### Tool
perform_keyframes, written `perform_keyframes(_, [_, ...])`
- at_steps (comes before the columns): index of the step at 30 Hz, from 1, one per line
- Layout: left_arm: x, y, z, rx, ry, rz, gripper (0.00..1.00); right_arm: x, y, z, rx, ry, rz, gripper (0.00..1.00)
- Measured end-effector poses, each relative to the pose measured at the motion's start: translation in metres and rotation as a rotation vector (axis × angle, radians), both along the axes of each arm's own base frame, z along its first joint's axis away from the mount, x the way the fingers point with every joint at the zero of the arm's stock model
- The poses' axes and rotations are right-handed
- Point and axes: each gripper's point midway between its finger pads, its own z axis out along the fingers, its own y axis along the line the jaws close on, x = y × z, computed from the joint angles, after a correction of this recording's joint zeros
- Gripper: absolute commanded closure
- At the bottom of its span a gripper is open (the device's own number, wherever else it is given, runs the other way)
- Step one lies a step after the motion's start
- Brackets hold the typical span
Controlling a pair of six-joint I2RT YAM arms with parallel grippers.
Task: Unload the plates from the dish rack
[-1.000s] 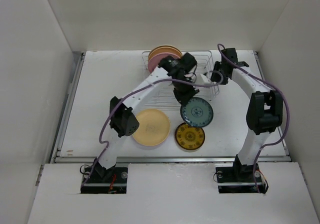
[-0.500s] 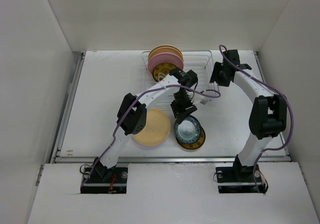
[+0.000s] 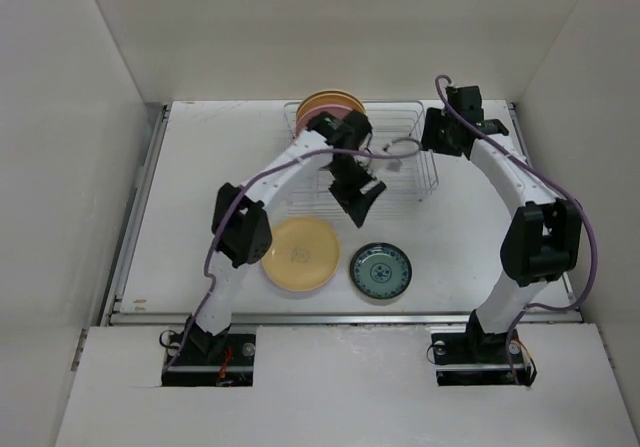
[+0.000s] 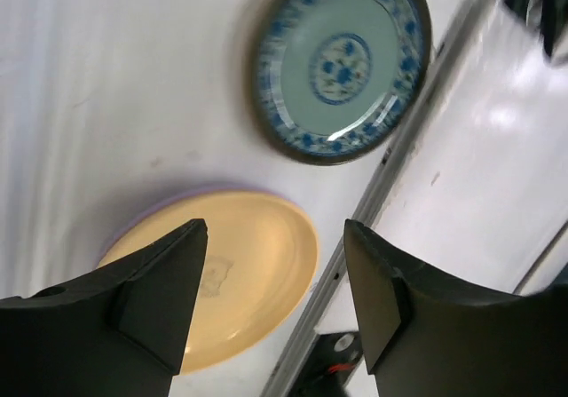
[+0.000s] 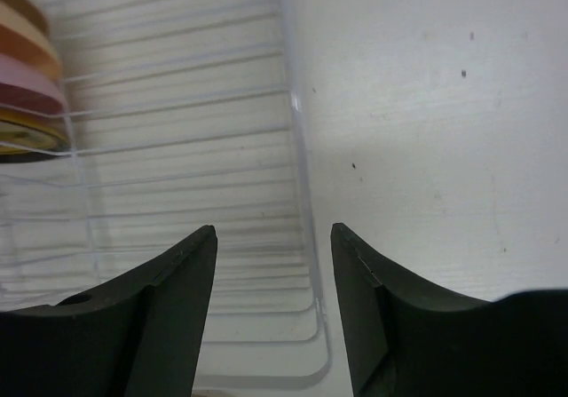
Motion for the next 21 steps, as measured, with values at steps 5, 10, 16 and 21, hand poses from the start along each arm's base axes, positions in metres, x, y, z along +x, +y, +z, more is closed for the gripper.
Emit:
perform_keyframes(5, [0.092,0.075,0.06,-0.105,-0.157,0.477,0.37,0.017,0.048,0.067,-0.064,-0.19,0.187,0.4])
perform_keyframes(10, [0.181,0.18,0.085,-0.048,-0.364,0.931,0.37,0.026,0.132,0.092,-0.093,-0.297,0.459,0.45])
perform_keyframes(16, [0.237,0.182,0.031,0.072,-0.359,1.002,0.39,0.054,0.199,0.052,-0.09,-0.281,0.641,0.48])
perform_keyframes(21, [0.228,0.182,-0.055,0.25,-0.234,0.972,0.57,0.083,0.216,0.007,-0.102,-0.238,0.656,0.48])
